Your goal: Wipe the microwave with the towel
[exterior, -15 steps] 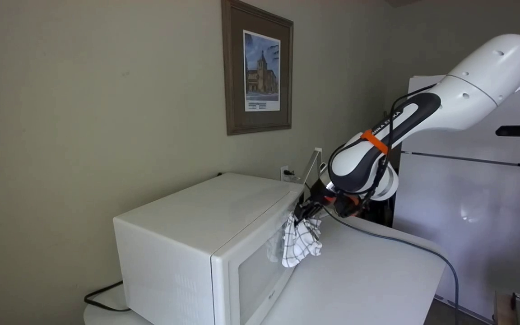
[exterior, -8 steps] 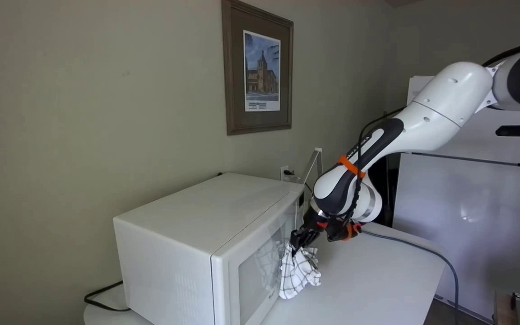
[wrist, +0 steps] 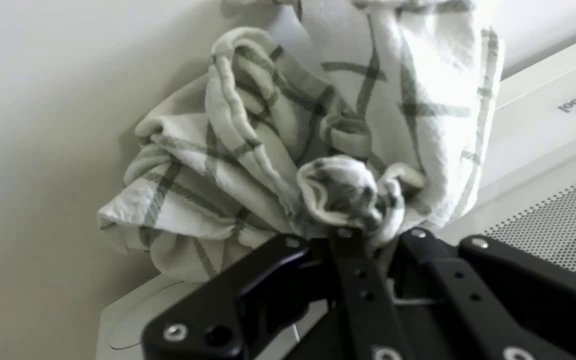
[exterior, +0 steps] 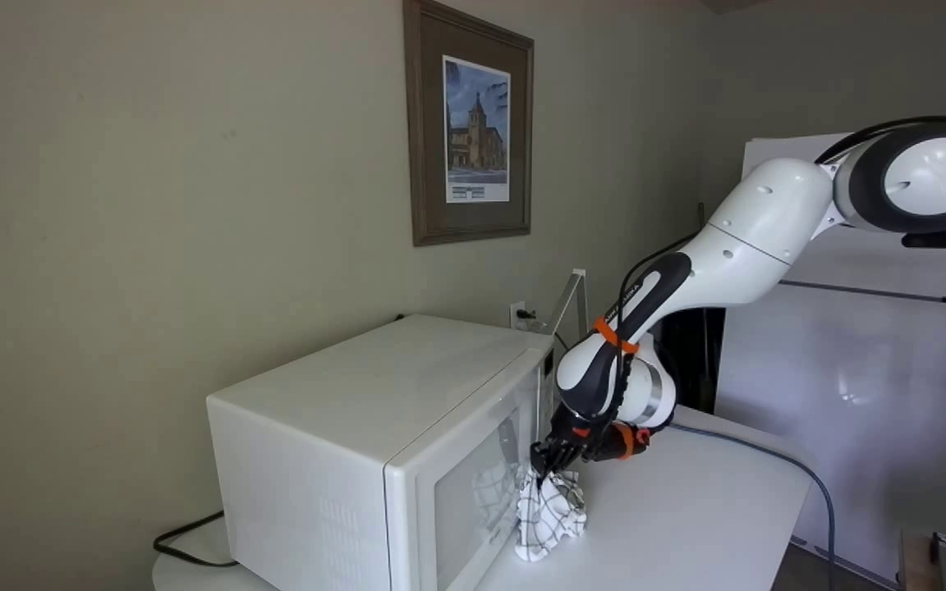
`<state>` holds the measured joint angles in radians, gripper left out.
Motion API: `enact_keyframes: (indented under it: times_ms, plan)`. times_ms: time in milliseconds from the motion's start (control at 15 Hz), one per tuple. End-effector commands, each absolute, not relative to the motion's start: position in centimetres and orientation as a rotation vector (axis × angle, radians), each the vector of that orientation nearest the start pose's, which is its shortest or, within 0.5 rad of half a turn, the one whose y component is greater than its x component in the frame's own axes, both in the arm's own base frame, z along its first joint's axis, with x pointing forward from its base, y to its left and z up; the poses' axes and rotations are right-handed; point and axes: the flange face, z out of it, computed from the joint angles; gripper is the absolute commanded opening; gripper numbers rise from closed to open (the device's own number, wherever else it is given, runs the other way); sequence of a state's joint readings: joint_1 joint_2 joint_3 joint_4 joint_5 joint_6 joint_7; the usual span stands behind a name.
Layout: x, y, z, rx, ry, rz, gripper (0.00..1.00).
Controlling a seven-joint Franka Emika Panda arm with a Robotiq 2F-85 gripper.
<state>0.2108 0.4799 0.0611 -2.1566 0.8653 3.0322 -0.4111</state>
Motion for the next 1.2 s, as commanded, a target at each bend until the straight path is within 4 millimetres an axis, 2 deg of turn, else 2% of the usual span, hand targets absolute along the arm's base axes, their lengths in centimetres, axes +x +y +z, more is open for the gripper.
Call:
enact_keyframes:
  times_ms: [0,200,333,467,533,800,933,1133]
  plan:
    - [57.1,10.3,20.1,-2.772,0.259,-0.446,0.03]
    - [54.7,10.7,20.8,-2.749,0.188,-0.323,0.03]
    - [52.4,10.9,21.7,-2.722,0.139,-0.195,0.03]
    - [49.1,10.2,22.2,-2.758,0.107,-0.032,0.03]
    - [47.3,9.5,22.5,-2.792,0.111,0.042,0.03]
    - [43.1,5.3,23.6,-2.97,0.195,0.153,0.03]
    - [42.2,2.8,23.5,-3.061,0.257,0.15,0.03]
    - [42.3,-0.4,24.4,-3.173,0.339,0.114,0.03]
